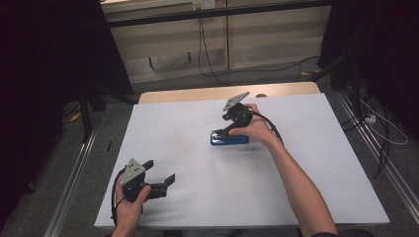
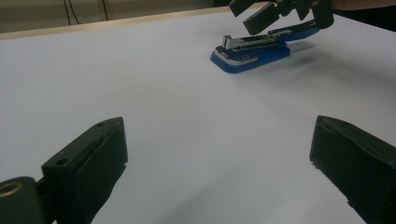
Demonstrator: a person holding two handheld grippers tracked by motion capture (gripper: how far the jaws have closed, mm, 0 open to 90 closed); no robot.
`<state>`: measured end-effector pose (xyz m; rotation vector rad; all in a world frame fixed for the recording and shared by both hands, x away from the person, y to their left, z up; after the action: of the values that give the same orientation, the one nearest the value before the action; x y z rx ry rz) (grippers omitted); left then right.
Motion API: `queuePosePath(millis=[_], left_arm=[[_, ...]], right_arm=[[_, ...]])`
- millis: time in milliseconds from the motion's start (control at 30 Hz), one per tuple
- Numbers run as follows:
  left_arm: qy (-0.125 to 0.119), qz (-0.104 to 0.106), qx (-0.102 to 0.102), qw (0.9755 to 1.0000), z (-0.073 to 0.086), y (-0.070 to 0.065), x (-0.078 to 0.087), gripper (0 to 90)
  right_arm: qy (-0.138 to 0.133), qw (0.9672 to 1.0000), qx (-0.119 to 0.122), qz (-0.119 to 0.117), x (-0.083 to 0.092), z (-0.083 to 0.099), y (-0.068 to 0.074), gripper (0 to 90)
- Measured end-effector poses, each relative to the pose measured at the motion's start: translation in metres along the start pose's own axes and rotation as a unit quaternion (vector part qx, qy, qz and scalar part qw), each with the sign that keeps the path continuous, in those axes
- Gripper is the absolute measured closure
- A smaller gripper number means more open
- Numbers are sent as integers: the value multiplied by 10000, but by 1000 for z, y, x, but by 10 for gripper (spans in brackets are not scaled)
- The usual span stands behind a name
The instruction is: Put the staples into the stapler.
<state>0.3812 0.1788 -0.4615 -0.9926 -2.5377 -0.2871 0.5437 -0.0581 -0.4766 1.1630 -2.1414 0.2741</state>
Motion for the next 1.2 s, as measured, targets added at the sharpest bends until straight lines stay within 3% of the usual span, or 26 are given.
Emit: queuePosePath(millis=[267, 433, 600, 733, 933, 1200], left_arm=[[27, -21, 0, 10000, 1, 1, 1, 43], [10, -22, 29, 10000, 1, 2, 1, 43], [21, 1, 8, 10000, 1, 0, 0, 43], [30, -5, 31, 10000, 1, 0, 0, 43], [47, -9, 31, 10000, 2, 1, 0, 43], [68, -6, 1, 10000, 2, 0, -1, 43]], right_arm=[[-395, 9976, -490, 297, 7, -2, -8, 115], [-550, 9952, -549, 594, 9, -7, -8, 50], [-701, 9925, -756, 653, 13, -8, -7, 48], [-597, 9906, -798, 942, 16, -3, -10, 66], [-1005, 9836, -920, 1181, 29, -5, -10, 66], [-1120, 9796, -1033, 1309, 37, 6, -6, 56]])
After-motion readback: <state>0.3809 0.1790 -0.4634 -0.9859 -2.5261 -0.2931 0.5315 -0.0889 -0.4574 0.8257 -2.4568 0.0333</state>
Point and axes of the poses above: each handheld gripper's, and its own axes: x roughly backward along the jaws, z roughly out of its underside, y roughly to its left, the point moved 9 cm from there along -x, roughly forward along the jaws, and after that the axes turned 8 degrees about -x, right-handed, at the moved point
